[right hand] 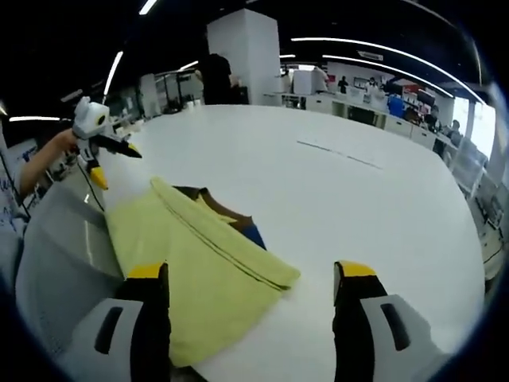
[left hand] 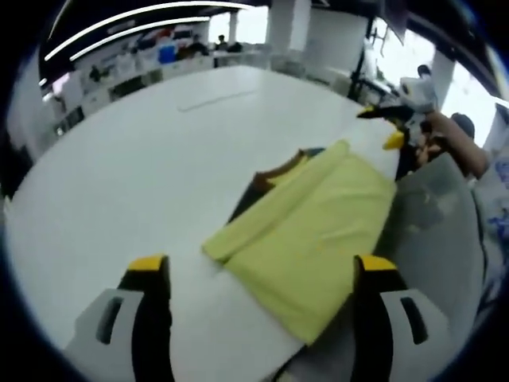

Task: Fold the garment on the visible template until the final outline fits inside the template.

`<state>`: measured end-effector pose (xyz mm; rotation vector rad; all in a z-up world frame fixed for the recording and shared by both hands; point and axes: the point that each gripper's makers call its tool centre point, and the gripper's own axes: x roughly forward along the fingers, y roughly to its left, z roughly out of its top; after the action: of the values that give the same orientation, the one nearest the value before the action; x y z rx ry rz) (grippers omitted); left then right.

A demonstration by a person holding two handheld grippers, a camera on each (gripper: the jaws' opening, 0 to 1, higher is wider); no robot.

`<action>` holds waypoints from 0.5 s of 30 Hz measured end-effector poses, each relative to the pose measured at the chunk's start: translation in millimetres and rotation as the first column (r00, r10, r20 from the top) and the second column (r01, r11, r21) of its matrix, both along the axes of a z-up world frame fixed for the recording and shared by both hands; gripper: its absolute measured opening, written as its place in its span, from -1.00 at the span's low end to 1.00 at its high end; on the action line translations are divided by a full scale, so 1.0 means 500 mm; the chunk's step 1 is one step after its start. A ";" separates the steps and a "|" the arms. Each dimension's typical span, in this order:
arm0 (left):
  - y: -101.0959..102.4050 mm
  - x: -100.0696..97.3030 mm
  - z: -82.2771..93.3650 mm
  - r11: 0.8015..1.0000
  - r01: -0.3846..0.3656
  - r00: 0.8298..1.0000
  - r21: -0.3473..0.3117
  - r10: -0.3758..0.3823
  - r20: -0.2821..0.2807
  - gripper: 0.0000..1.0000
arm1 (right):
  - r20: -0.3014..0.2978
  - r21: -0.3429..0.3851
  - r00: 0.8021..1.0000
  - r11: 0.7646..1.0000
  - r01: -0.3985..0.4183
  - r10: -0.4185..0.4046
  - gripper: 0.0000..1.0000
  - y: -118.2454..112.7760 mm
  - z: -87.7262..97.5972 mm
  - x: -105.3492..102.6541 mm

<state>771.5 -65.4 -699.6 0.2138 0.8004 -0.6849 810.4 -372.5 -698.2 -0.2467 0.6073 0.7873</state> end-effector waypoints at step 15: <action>-0.014 -0.027 0.033 1.000 0.022 0.999 0.005 -0.022 0.027 0.99 | 0.001 -0.035 1.000 0.999 -0.017 0.017 0.99 -0.002 0.014 -0.038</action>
<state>758.0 -72.2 -683.3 0.2355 0.7749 -0.6996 791.5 -373.4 -691.1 -0.2841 0.6191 0.7932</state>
